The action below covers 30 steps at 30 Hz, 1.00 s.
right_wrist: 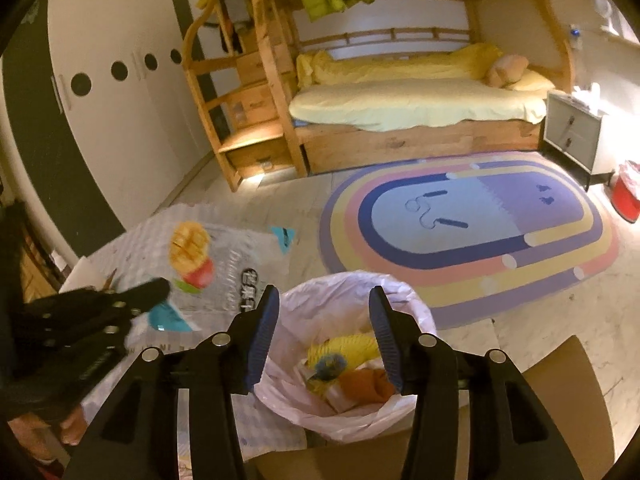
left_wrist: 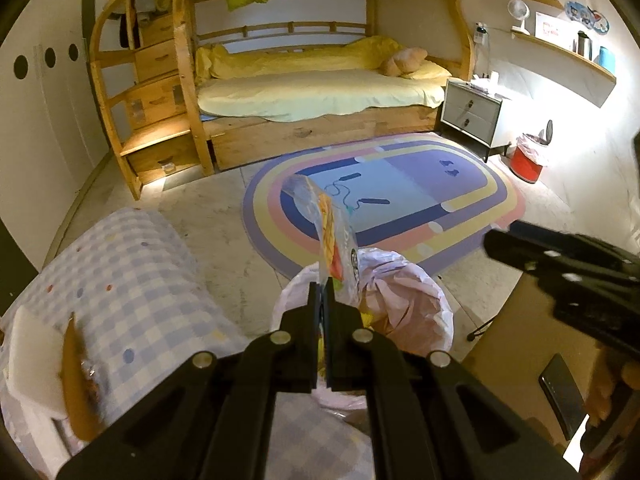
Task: Collect trash
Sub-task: 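Drop the bottle and the orange glove into the pink bin with both tools, then grasp the brown cardboard piece with the right tool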
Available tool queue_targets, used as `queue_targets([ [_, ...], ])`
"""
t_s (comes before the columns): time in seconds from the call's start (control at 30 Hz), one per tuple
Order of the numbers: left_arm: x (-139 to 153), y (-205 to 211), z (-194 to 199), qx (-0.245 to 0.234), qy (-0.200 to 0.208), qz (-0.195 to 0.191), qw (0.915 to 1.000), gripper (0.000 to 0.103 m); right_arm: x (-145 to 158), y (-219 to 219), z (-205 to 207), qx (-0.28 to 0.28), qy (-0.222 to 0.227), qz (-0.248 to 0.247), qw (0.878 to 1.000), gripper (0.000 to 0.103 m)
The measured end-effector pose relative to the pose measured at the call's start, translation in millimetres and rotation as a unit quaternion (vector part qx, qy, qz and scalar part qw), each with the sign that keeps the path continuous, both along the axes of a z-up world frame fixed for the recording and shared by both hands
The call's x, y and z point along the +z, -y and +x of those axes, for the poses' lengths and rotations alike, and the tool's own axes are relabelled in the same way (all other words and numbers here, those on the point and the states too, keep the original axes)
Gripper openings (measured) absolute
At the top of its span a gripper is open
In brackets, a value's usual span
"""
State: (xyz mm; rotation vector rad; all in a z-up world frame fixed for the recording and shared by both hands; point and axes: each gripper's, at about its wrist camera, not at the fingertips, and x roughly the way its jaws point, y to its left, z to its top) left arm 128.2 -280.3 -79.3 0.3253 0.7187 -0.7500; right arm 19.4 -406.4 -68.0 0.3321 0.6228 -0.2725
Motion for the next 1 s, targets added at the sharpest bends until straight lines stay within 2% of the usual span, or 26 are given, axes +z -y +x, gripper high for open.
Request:
queue_targets([
  [0.03, -2, 4, 1, 0.002, 0.001, 0.005, 1.0000, 0.004, 3, 0, -4, -0.002, 0.005, -0.001, 1.000, 0.048],
  [0.1, -4, 7, 3, 0.005, 0.001, 0.011, 0.9999, 0.025, 9, 1, -6, -0.003, 0.011, -0.001, 1.000, 0.048],
  [0.13, -5, 6, 4, 0.010, 0.004, 0.012, 0.9999, 0.044, 12, 1, -8, -0.003, 0.016, -0.001, 1.000, 0.048],
  [0.17, -4, 4, 5, 0.017, 0.009, 0.011, 0.9998, 0.052, 16, 1, -10, -0.003, 0.021, -0.001, 1.000, 0.048],
  [0.3, 5, -15, 1, 0.033, 0.016, 0.006, 0.9993, 0.054, 25, -8, -15, 0.006, 0.031, 0.001, 1.000, 0.048],
  [0.4, 14, -41, -7, 0.054, 0.030, 0.009, 0.9980, 0.055, 30, -17, -19, 0.018, 0.034, 0.000, 0.999, 0.048],
  [0.53, 26, -82, -17, 0.086, 0.026, -0.002, 0.9960, 0.056, 38, -37, -22, 0.037, 0.037, -0.004, 0.999, 0.048],
  [0.7, 45, -116, -31, 0.106, 0.039, -0.011, 0.9936, 0.057, 49, -63, -27, 0.061, 0.042, -0.009, 0.997, 0.048],
  [0.83, 59, -151, -48, 0.128, 0.047, -0.022, 0.9904, 0.066, 53, -87, -29, 0.085, 0.037, -0.018, 0.996, 0.048],
  [1.0, 68, -192, -59, 0.161, 0.046, -0.034, 0.9854, 0.070, 59, -127, -22, 0.127, 0.028, -0.032, 0.991, 0.048],
])
